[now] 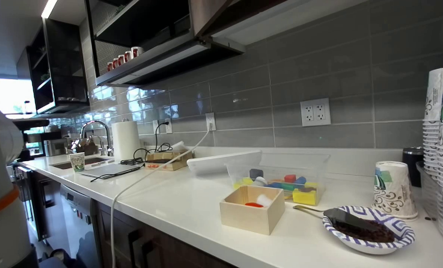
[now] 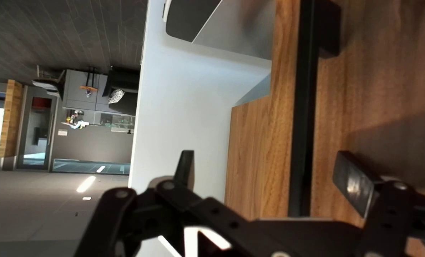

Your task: Open and close the top left cabinet door

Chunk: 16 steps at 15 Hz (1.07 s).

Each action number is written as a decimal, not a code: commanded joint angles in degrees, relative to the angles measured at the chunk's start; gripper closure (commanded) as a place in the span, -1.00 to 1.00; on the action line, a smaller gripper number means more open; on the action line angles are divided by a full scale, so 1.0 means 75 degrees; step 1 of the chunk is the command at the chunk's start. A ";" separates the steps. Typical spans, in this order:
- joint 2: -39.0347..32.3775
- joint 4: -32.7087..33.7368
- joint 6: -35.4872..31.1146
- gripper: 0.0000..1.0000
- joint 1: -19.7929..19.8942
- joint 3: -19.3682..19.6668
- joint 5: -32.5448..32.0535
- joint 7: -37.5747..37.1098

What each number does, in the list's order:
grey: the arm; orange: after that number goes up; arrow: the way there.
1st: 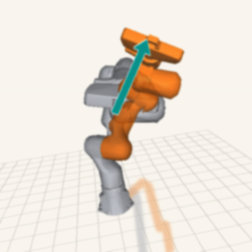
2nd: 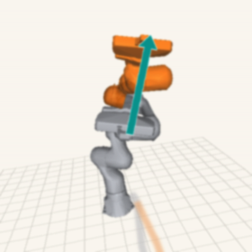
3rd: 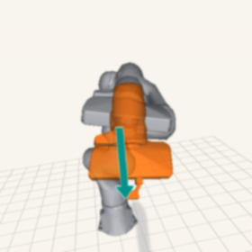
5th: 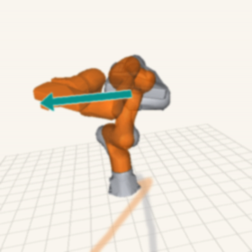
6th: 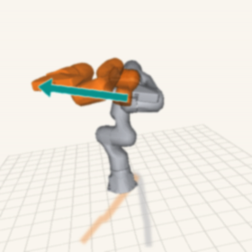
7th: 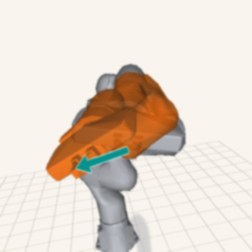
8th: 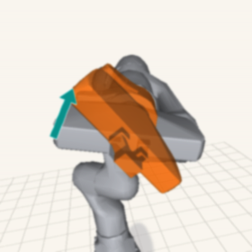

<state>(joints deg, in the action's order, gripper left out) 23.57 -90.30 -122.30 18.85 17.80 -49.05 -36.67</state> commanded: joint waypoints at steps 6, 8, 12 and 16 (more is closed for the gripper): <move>-0.1600 0.1641 -0.0427 -1.00 0.0038 0.0220 0.1957 0.0823; -0.1939 0.1931 -0.0426 -1.00 0.0074 0.0232 0.2429 0.1001; -0.2444 0.2395 -0.0380 -1.00 0.0086 0.0187 0.3315 0.1330; -0.2417 0.2534 -0.0159 -1.00 -0.0039 0.0190 0.3528 0.1405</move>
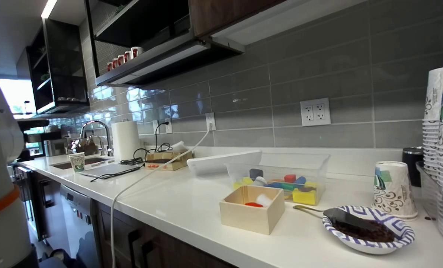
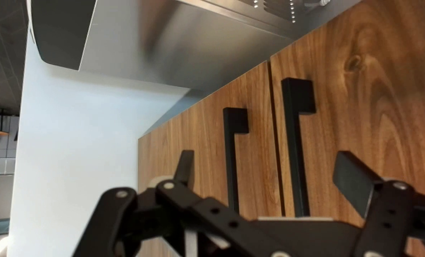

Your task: Open and close the top left cabinet door

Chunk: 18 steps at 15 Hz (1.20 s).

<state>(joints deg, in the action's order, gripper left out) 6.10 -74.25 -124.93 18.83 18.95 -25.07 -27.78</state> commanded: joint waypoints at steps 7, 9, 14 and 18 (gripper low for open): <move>0.1012 -0.0066 0.1370 -1.00 -0.0119 -0.0185 0.0432 0.0309; 0.1393 -0.0260 0.1796 -1.00 -0.0167 -0.0306 0.0446 0.0456; 0.2248 -0.0832 0.2637 -1.00 -0.0289 -0.0747 0.0346 0.0749; 0.2610 -0.1104 0.3007 -1.00 -0.0218 -0.1184 0.0347 0.0860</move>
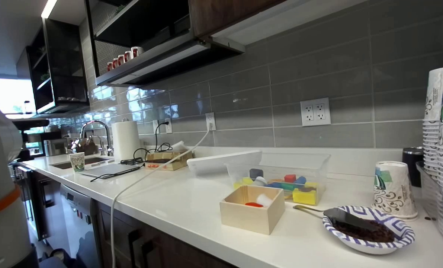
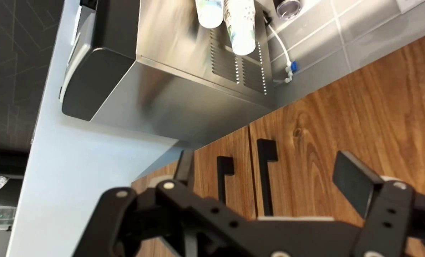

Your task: Open and close the top left cabinet door

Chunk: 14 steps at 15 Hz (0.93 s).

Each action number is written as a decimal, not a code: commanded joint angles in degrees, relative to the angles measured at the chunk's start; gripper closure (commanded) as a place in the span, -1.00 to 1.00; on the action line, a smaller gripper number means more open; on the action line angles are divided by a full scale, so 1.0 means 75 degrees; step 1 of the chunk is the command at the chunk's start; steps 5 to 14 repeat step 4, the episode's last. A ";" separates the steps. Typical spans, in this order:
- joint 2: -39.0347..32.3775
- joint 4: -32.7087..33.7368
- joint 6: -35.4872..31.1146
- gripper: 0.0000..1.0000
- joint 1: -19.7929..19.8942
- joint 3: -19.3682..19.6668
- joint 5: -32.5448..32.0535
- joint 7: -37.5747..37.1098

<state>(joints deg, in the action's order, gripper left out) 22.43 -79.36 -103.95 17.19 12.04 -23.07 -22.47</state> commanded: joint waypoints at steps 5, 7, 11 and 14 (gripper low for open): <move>0.0595 -0.0626 0.0363 -1.00 -0.0025 -0.0592 0.0041 0.0148; 0.0595 -0.0626 0.0363 -1.00 -0.0025 -0.0592 0.0041 0.0148; 0.0595 -0.0626 0.0363 -1.00 -0.0025 -0.0592 0.0041 0.0148; 0.0595 -0.0626 0.0363 -1.00 -0.0025 -0.0592 0.0041 0.0148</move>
